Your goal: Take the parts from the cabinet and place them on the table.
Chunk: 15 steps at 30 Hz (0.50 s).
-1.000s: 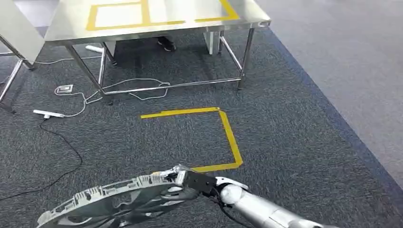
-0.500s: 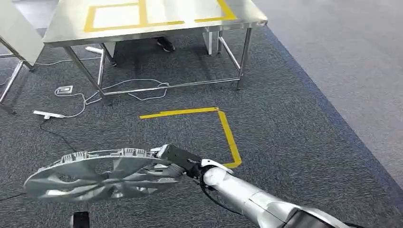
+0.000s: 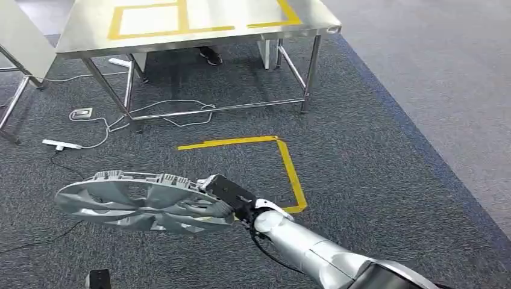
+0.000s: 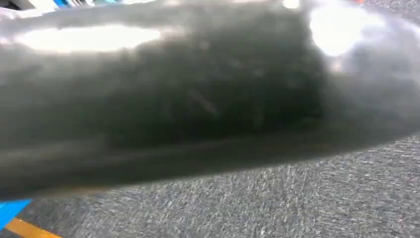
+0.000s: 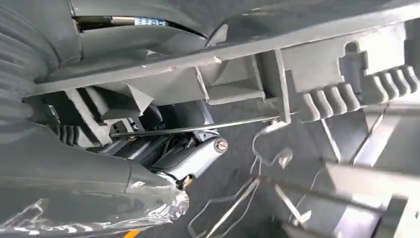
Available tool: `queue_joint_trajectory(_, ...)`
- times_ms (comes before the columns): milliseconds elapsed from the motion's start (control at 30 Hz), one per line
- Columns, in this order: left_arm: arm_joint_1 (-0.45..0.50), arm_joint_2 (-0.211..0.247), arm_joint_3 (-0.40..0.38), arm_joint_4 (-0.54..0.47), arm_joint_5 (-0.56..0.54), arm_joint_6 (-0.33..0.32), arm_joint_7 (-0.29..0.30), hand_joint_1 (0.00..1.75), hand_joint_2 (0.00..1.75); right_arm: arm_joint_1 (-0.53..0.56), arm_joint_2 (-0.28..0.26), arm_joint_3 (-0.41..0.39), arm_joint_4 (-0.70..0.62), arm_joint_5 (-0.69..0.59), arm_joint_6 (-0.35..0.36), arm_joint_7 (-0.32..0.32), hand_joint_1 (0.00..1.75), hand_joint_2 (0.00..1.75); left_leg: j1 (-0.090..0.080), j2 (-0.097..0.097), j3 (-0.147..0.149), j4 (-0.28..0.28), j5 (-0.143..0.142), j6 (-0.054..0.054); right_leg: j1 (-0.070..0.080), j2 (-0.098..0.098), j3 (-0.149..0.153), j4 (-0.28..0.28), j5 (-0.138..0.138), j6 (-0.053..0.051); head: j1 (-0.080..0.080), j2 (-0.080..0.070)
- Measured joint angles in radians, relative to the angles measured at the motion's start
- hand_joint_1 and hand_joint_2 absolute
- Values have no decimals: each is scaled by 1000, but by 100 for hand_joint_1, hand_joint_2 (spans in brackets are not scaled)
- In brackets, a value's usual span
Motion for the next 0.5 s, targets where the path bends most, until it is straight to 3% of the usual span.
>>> queue_joint_trajectory(167, 3, -8, -2, 0, -1, -8, -37, 0, 0, 37, -15, -44, 0, -6, -50, -23, 175, 175, 0, 0, 0, 0, 0, 0, 0, 0, 0, 0, 0, 0, 0, 0)
queue_joint_trajectory(500, 1, -14, -2, 0, 17, -26, -66, 0, 0, 73, -25, -68, -3, -5, -50, -26, 175, 175, 0, 0, 0, 0, 0, 0, 0, 1, -1, 0, 0, 0, 0, 0)
